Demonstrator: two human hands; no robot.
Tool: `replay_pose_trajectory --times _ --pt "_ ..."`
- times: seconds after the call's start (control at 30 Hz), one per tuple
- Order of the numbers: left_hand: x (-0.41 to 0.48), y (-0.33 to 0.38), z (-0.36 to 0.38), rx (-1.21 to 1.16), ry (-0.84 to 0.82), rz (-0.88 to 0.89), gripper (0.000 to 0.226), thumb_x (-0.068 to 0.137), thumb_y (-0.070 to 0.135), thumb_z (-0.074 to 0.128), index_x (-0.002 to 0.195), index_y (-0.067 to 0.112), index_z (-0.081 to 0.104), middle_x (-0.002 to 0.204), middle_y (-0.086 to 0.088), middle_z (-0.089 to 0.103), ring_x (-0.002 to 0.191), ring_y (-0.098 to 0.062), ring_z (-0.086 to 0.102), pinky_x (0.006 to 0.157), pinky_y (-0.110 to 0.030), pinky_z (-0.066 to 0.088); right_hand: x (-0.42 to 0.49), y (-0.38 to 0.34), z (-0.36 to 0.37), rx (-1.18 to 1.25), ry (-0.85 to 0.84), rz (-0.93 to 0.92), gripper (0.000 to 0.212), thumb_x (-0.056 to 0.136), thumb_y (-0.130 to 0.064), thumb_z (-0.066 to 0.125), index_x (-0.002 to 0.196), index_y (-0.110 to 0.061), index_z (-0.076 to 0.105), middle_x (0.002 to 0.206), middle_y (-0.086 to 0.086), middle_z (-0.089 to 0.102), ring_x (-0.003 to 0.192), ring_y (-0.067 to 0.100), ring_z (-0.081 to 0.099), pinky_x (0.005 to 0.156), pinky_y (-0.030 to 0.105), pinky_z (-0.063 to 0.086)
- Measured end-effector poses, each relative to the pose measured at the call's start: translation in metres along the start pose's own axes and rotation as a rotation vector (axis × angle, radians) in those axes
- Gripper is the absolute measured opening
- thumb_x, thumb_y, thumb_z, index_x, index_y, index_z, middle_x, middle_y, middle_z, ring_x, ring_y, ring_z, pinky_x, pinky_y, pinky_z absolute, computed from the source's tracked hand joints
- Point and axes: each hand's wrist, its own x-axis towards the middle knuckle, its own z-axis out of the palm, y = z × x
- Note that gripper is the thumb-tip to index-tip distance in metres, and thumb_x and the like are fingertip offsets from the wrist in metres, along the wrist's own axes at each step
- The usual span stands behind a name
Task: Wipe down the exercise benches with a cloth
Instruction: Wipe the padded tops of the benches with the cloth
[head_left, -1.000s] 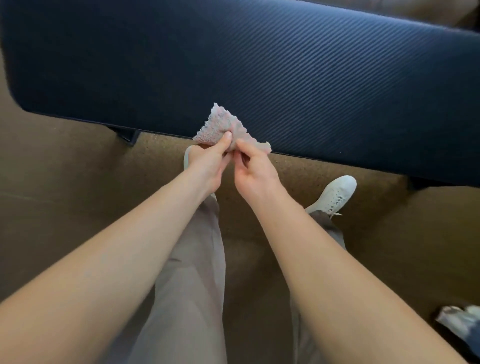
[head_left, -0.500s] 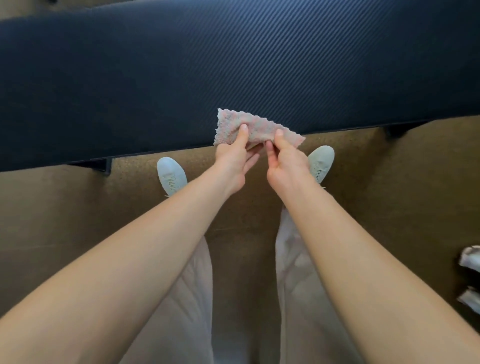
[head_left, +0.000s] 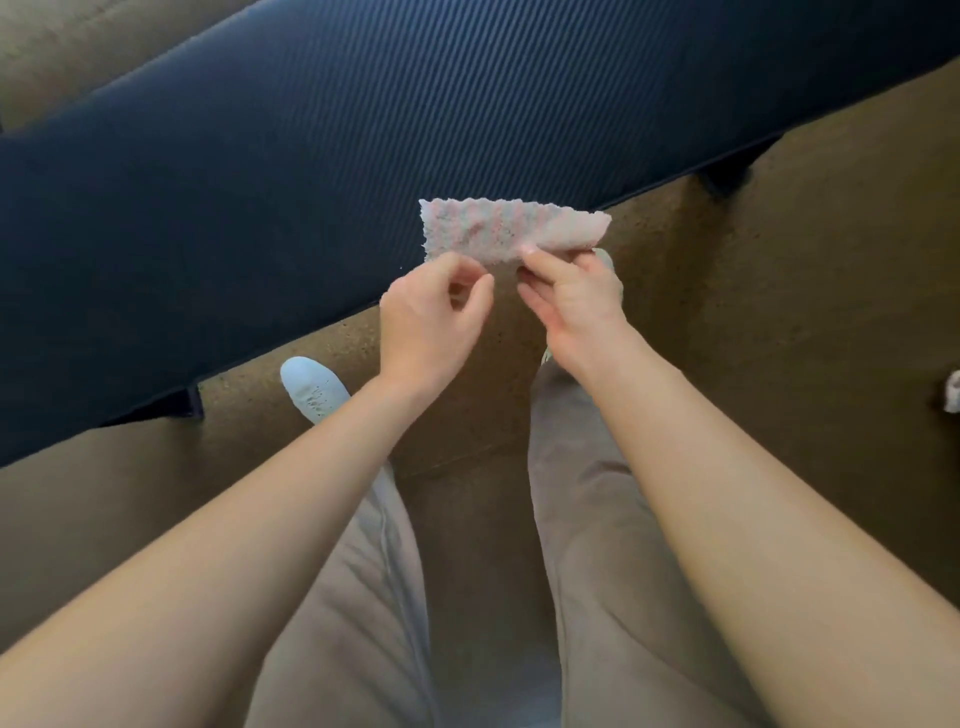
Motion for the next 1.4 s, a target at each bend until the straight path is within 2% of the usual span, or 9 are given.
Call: replay_pose_trajectory --times 0.1,0.17,0.3,0.57,0.73,0.83,1.07,1.17,1.4 --pt "0.011 -0.019 0.005 0.281 -0.118 0.508 0.043 0.093 0.017 0.067 0.133 0.003 0.064 0.139 -0.013 0.063 0.131 -0.030 0.056 0.113 -0.040 0.043 0.002 0.010 0.008 0.039 -0.025 -0.030 0.041 0.089 -0.004 0.075 0.126 -0.017 0.062 0.129 0.007 0.069 0.121 0.023 0.065 0.107 0.045 0.052" --pt "0.022 -0.029 0.005 0.490 -0.225 0.667 0.059 0.095 0.009 0.063 0.150 0.000 0.045 0.157 -0.017 0.044 0.149 -0.033 0.038 0.124 -0.043 0.030 0.005 0.012 0.016 0.072 0.005 -0.030 0.031 0.092 -0.007 0.072 0.117 -0.024 0.063 0.124 0.004 0.070 0.117 0.021 0.066 0.108 0.047 0.051" --pt "0.045 -0.042 -0.002 0.782 -0.271 0.834 0.068 0.101 0.005 0.058 0.161 0.004 0.024 0.168 -0.015 0.023 0.157 -0.029 0.019 0.128 -0.044 0.021 0.014 0.011 0.025 0.097 0.093 -0.063 0.024 0.094 -0.012 0.071 0.112 -0.026 0.063 0.119 0.002 0.069 0.115 0.019 0.066 0.104 0.047 0.055" --pt "0.085 0.005 0.012 0.814 -0.408 0.873 0.060 0.108 0.023 0.037 0.162 0.005 0.017 0.169 -0.016 0.016 0.158 -0.031 0.013 0.128 -0.048 0.019 0.027 -0.025 0.008 0.119 0.241 -0.120 0.020 0.095 -0.017 0.071 0.084 -0.031 0.063 0.092 -0.008 0.070 0.094 0.014 0.068 0.098 0.045 0.058" --pt "0.107 0.050 0.043 0.850 -0.444 0.902 0.070 0.106 0.025 0.046 0.163 0.007 0.012 0.171 -0.014 0.009 0.159 -0.029 0.005 0.129 -0.047 0.014 0.040 -0.066 -0.021 0.162 0.282 -0.126 0.017 0.096 -0.021 0.070 0.087 -0.033 0.062 0.105 -0.003 0.071 0.106 0.019 0.069 0.101 0.045 0.056" --pt "0.124 0.075 0.057 0.880 -0.479 0.934 0.079 0.101 0.030 0.053 0.164 0.008 0.009 0.172 -0.012 0.005 0.159 -0.028 0.002 0.129 -0.047 0.012 0.049 -0.091 -0.038 0.183 0.325 -0.133 0.004 0.097 -0.023 0.070 0.100 -0.025 0.068 0.110 -0.001 0.072 0.107 0.018 0.069 0.101 0.044 0.057" --pt "0.171 0.136 0.090 0.931 -0.582 1.047 0.084 0.100 0.048 0.045 0.164 0.013 0.006 0.172 -0.009 0.002 0.159 -0.025 -0.001 0.130 -0.044 0.005 0.068 -0.147 -0.079 0.308 0.370 -0.104 0.017 0.099 -0.026 0.067 0.112 -0.016 0.070 0.112 0.005 0.072 0.102 0.020 0.070 0.097 0.043 0.058" --pt "0.187 0.158 0.105 0.934 -0.603 1.079 0.084 0.101 0.054 0.040 0.164 0.013 0.004 0.172 -0.009 0.001 0.159 -0.025 -0.002 0.130 -0.043 0.004 0.075 -0.170 -0.094 0.368 0.377 -0.071 0.007 0.098 -0.028 0.068 0.099 -0.021 0.067 0.111 0.006 0.071 0.102 0.022 0.070 0.097 0.046 0.058" --pt "0.210 0.201 0.138 0.948 -0.632 1.113 0.083 0.101 0.061 0.024 0.164 0.013 -0.001 0.172 -0.009 -0.002 0.159 -0.024 -0.005 0.130 -0.044 0.005 0.086 -0.214 -0.126 0.447 0.419 -0.024 0.018 0.099 -0.031 0.067 0.082 -0.027 0.062 0.104 0.005 0.070 0.096 0.021 0.069 0.092 0.042 0.059"
